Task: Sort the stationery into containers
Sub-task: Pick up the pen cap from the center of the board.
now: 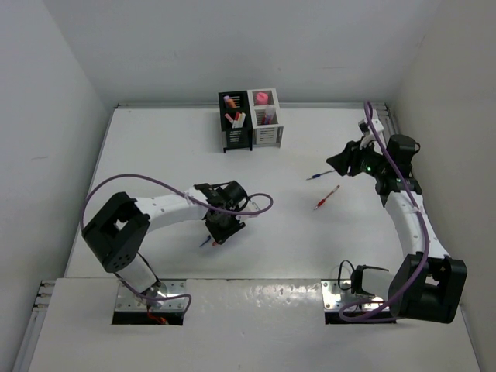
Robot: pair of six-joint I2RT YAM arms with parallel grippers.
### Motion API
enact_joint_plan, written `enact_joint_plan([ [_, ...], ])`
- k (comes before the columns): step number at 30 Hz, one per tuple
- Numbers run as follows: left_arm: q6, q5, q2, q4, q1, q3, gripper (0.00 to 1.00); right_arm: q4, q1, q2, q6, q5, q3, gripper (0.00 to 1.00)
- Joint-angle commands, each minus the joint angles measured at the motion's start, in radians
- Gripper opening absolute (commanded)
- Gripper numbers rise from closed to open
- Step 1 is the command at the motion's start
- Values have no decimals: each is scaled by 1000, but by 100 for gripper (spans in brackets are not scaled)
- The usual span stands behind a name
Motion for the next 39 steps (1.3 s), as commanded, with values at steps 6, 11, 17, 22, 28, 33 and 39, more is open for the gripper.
enact_joint_plan([
  [6, -13, -1, 66, -7, -2, 7, 40, -15, -3, 6, -28, -19, 34, 41],
  [11, -11, 5, 99, -10, -5, 12, 39, -21, -3, 1, -39, -19, 30, 41],
  [17, 1, 33, 131, -15, 0, 17, 30, -20, 3, -5, -63, -25, 24, 40],
  [22, 21, 88, 99, -9, 52, 30, 12, -54, 11, -22, -121, -32, 34, 38],
  [28, 91, 315, -56, -10, 115, 96, 0, -308, 18, -31, -360, -185, 142, 34],
  [33, 93, 508, -275, 74, 172, 179, 0, -623, 133, -5, -401, -321, 309, 33],
  [39, -56, 626, -418, 256, 193, 245, 0, 176, 291, -112, 542, -253, 97, 31],
])
